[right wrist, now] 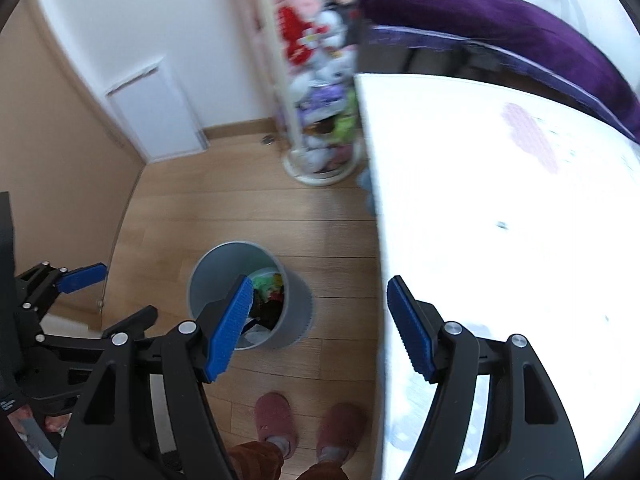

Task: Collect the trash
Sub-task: 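Swing both open tools back over the mat toward the orange bag and carton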

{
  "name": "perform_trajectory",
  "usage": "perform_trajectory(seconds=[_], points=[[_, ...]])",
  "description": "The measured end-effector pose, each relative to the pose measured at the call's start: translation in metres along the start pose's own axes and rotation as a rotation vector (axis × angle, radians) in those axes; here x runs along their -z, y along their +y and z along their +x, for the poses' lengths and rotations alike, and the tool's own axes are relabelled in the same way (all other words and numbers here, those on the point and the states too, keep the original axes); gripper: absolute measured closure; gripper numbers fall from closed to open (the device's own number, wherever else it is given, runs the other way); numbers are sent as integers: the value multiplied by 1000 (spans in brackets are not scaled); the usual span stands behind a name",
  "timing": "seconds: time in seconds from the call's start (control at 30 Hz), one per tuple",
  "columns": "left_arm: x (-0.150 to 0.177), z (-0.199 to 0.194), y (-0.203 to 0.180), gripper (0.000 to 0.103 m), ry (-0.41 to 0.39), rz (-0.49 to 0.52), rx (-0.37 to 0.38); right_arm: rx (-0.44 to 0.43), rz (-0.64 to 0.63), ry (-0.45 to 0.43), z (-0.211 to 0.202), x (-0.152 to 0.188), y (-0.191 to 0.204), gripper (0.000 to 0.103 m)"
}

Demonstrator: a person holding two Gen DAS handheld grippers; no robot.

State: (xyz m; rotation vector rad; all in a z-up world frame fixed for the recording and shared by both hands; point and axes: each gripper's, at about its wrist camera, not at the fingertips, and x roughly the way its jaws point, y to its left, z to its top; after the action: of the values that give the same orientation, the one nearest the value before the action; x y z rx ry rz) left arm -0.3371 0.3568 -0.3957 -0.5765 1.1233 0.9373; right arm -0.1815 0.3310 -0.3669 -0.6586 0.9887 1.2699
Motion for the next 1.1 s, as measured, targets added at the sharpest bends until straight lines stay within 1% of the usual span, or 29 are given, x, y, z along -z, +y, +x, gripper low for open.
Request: perform_trajectory(seconds=[0.2,0.37,0.5,0.63,0.8,0.97,1.1], points=[[-22,-38,-52,23,-39,165,57,74,134,-45,-51,20,-47,36],[-42,-77,-108,23,-58,320,103,161,267,-79,-113,46,-96,36],[-56,-116,-160,23,-89,436,166,237,386,-96,-170,75,-137,36],[-64,-162,-223,23,-145,573,232,332,508,-130,-235,110,-179,36],[-71,-208,-308,23,-200,713,307,441,657,-167,-309,154,-235,36],[-63,-249,-400,23,-252,857,378,519,791,-192,-365,194,-285,36],[-53,-275,-461,23,-294,950,451,598,877,-216,-402,220,-319,36]])
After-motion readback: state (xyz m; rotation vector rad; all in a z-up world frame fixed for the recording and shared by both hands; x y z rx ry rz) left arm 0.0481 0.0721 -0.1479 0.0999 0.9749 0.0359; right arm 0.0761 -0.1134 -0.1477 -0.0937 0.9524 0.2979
